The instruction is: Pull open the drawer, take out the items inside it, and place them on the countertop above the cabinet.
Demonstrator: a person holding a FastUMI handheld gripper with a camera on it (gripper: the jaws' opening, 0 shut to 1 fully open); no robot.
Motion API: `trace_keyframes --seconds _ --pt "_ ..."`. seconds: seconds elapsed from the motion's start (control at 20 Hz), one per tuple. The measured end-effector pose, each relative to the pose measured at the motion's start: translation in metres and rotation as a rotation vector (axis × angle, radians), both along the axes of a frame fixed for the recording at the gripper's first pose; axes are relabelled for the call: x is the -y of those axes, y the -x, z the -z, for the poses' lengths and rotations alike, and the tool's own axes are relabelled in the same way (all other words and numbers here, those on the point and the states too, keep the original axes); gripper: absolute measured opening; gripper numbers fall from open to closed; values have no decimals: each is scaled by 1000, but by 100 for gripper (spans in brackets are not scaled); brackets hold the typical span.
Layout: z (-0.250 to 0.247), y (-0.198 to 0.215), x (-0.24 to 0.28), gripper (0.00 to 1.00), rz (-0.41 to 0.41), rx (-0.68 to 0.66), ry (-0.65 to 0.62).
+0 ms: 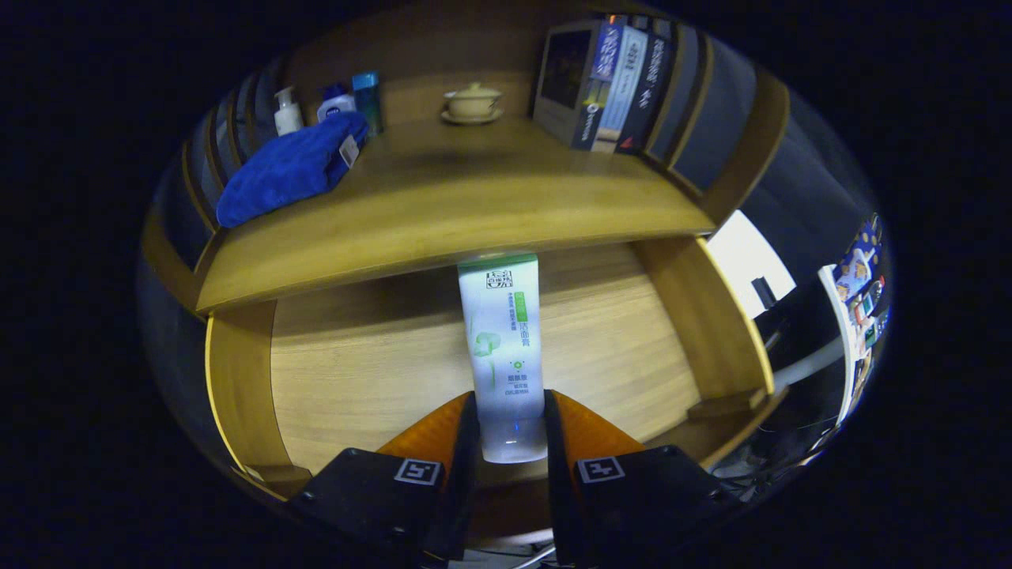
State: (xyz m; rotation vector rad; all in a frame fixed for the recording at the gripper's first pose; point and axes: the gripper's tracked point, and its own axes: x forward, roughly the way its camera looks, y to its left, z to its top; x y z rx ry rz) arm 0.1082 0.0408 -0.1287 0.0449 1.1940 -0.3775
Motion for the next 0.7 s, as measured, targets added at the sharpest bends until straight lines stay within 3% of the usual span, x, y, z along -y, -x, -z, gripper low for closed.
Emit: trace_keyframes --seconds 0.05,0.15,0.4,0.55,0.7 --pt "-5 32 -17 49 2 18 20" --pt "-21 9 -7 49 3 43 51" --pt "-96 -1 -3 49 5 153 108" --pt "-123 -34 3 49 -16 233 131" --pt "-117 -79 4 48 -71 286 118"
